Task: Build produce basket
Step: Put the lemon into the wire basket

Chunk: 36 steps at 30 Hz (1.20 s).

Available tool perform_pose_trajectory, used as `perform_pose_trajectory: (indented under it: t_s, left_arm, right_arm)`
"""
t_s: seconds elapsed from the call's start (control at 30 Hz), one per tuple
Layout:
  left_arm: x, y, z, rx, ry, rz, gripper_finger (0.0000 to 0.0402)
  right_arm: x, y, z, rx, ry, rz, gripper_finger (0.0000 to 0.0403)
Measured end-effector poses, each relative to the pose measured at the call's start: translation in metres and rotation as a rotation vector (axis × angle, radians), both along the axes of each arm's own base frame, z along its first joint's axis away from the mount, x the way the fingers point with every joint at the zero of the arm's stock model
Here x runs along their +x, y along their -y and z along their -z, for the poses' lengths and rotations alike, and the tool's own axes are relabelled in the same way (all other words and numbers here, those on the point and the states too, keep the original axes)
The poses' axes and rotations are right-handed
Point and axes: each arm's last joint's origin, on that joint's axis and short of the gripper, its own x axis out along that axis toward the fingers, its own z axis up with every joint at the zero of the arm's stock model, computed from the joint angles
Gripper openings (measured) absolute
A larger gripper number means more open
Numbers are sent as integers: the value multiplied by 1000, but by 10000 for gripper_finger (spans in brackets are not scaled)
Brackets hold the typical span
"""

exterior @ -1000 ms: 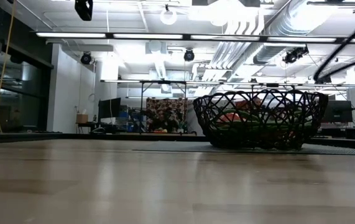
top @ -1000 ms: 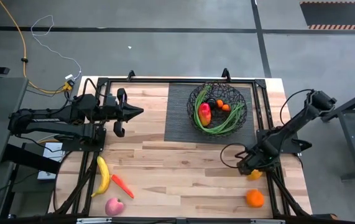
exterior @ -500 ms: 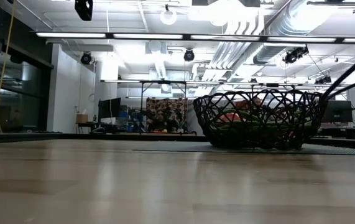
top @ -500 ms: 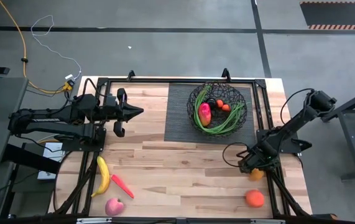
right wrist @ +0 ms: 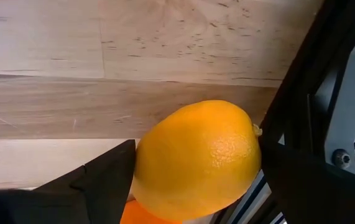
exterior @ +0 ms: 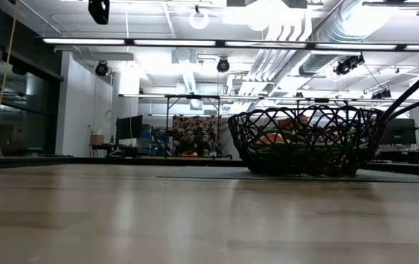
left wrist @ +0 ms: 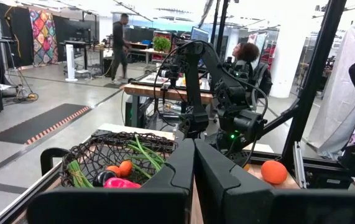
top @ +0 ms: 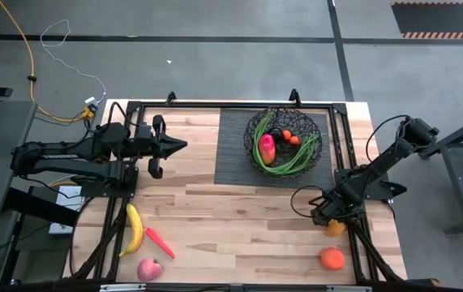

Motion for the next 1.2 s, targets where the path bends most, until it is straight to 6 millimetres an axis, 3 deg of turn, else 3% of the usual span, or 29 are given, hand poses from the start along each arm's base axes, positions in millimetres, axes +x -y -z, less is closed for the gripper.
perform_pose_trajectory:
  t_s: [0.23,0.6,0.73,0.9,1.03,1.2]
  left_arm:
    - [0,0,0,0,0,0,0]
    - [0,0,0,0,0,0,0]
    - [0,0,0,0,2,0,0]
    - [0,0,0,0,3,0,0]
    - [0,0,0,-47,14,3,0]
    - [3,0,2,-99,9,6,0]
  right_arm:
    - [0,0,0,6,-12,6,268]
    - [3,-3,-6,33,36,-37,266]
    - [11,-4,-30,22,179,-113,265]
    - [34,2,-74,-35,581,-258,264]
    - [57,17,-98,-112,783,-379,264]
    - [93,46,-109,-325,1008,-484,264]
